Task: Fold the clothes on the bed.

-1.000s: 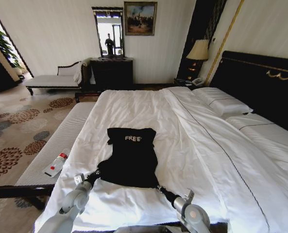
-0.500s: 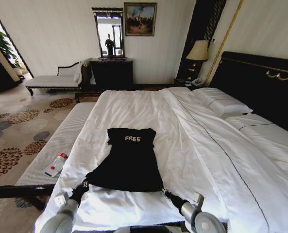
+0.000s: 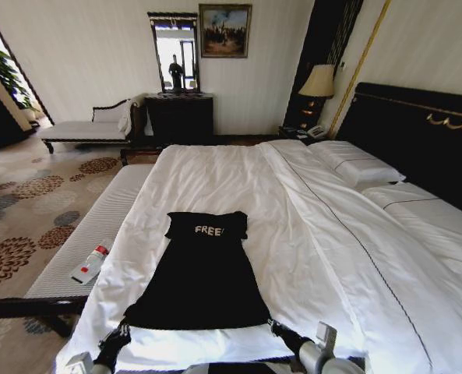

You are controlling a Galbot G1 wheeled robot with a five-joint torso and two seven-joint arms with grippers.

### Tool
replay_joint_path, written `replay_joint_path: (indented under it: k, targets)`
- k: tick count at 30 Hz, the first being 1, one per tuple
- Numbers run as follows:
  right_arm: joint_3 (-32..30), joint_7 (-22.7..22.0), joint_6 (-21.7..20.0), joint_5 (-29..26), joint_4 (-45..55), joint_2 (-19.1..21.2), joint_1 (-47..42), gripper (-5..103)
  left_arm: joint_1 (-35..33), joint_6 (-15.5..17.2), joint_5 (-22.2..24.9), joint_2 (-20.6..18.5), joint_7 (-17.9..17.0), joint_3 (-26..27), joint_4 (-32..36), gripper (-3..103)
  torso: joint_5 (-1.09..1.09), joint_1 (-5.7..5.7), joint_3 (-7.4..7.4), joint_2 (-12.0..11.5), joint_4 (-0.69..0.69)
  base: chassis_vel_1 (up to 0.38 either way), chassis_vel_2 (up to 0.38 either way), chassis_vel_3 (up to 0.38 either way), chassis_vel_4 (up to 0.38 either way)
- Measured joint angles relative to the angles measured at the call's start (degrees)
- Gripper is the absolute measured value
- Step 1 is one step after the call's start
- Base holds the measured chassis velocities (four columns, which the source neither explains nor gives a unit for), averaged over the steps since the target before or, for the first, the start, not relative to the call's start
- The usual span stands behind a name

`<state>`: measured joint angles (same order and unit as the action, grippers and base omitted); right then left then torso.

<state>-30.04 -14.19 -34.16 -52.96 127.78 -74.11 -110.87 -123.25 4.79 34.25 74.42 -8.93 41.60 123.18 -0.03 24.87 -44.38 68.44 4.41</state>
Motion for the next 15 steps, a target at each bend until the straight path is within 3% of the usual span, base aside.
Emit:
replay_joint_path:
  k: [3,6,11,15]
  targets:
    - [0.29,-0.82,-0.83,1.64,1.1,-0.36,-1.31,1,-1.96,-1.14,-0.83,0.75,-0.12,-0.5,0.42,2,-0.01,0.0,0.0,0.0,0.0,0.0,0.0,0.0,0.0]
    - [1.35,-2.21,-1.63,7.14,2.64,-1.01,-4.91,1,-5.99,-4.96,-2.88,1.46,-0.78,-2.36,0.56,2,-0.01,0.0,0.0,0.0,0.0,0.0,0.0,0.0,0.0]
    - [2.54,-3.07,-1.67,13.03,3.37,-1.72,-8.34,1,-9.19,-8.49,-4.42,1.84,-1.47,-3.12,0.03,2,-0.01,0.0,0.0,-0.01,0.0,0.0,0.0,0.0,0.0]
    - [3.46,-4.93,-2.62,14.85,4.12,-1.88,-10.13,1,-11.37,-9.97,-4.57,1.95,-2.08,-2.72,0.13,2,-0.01,0.0,0.0,-0.01,0.0,0.0,0.0,0.0,0.0]
